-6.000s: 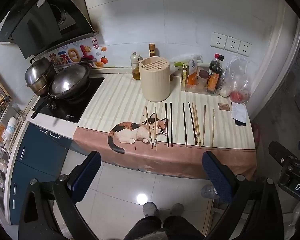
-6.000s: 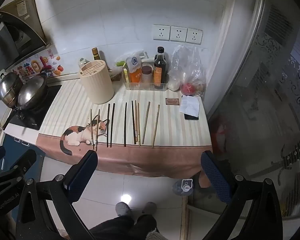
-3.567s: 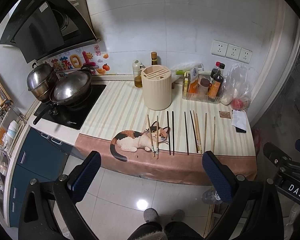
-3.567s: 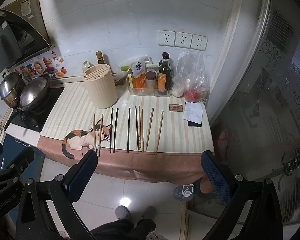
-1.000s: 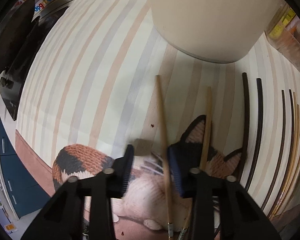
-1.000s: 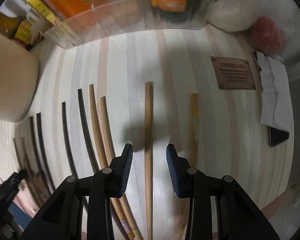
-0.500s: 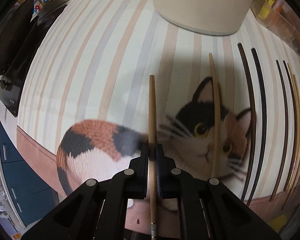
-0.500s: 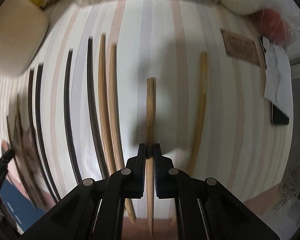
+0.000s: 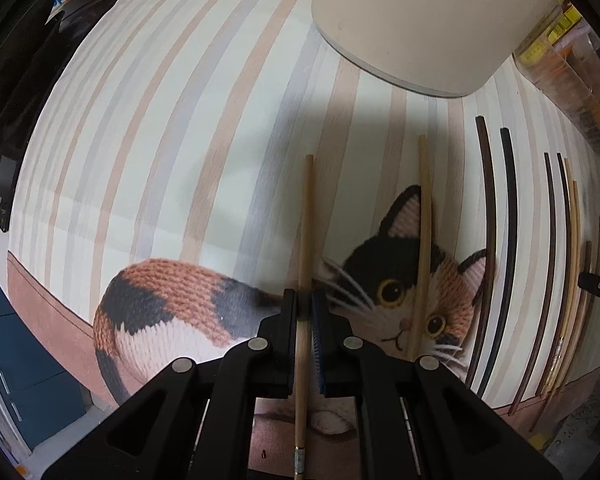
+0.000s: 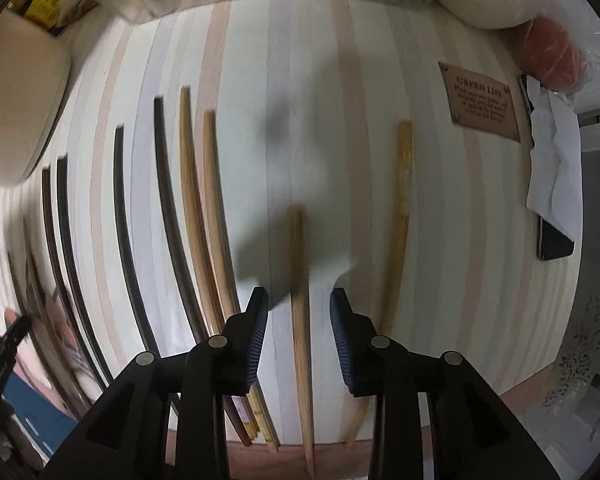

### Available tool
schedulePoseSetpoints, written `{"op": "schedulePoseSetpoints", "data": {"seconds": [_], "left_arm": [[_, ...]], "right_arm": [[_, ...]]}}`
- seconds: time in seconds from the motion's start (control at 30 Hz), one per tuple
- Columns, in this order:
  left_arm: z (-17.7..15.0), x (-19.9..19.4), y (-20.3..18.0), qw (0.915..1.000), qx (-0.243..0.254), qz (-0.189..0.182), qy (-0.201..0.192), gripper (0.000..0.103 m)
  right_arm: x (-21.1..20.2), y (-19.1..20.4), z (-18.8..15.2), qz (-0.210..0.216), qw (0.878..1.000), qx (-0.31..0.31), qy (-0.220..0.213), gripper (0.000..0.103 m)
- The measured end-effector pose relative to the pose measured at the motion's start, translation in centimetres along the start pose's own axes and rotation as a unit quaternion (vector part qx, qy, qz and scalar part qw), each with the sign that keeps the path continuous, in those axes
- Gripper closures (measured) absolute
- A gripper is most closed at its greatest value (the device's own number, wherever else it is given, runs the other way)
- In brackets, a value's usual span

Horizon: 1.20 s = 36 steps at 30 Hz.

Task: Organize utensils
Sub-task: 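Lift both held chopsticks upright and carry them over the beige holder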

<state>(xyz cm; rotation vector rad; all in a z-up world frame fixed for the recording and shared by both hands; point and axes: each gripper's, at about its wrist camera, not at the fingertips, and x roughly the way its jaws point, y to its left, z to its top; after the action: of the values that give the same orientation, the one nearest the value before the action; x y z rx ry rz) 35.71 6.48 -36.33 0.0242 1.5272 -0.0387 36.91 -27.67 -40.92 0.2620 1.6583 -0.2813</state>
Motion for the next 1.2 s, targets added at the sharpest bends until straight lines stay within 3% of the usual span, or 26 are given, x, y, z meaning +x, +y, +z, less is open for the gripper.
{"op": "schedulePoseSetpoints", "data": {"seconds": [0.27,0.33,0.37,0.5,0.9,1.0,1.2], "left_arm": [[2.9,0.5,-1.5,0.9993,0.027,0.023,-0.011,0.098],[3.6,0.5,-1.4,0.9994,0.026,0.02,-0.015,0.098],[3.9,0.5,-1.3,0.9993,0.026,0.02,-0.016,0.099],[4.3,-0.1,-0.8,0.9985,0.025,0.037,-0.031,0.099],[4.6,-7.0,2.8,0.9952,0.005,0.016,-0.097,0.099],[2.5,-8.1,1.8,0.9932,0.008,0.012,-0.116,0.099],[1.5,-12.3,1.2,0.9871,0.003,-0.007,-0.16,0.099]], "right_arm": [[-0.2,0.2,1.2,0.004,0.999,0.036,-0.009,0.073],[-0.4,0.9,1.3,0.001,1.0,0.02,-0.018,0.092],[-0.4,1.2,1.3,-0.005,1.0,0.012,-0.023,0.095],[-0.7,1.9,0.8,0.012,0.999,0.021,-0.036,0.096],[-6.5,-0.5,-3.2,0.072,0.992,0.035,-0.1,0.096],[-8.5,-1.0,-4.5,0.084,0.988,0.033,-0.128,0.096],[-10.9,-0.7,-6.4,0.114,0.979,0.023,-0.169,0.096]]}}
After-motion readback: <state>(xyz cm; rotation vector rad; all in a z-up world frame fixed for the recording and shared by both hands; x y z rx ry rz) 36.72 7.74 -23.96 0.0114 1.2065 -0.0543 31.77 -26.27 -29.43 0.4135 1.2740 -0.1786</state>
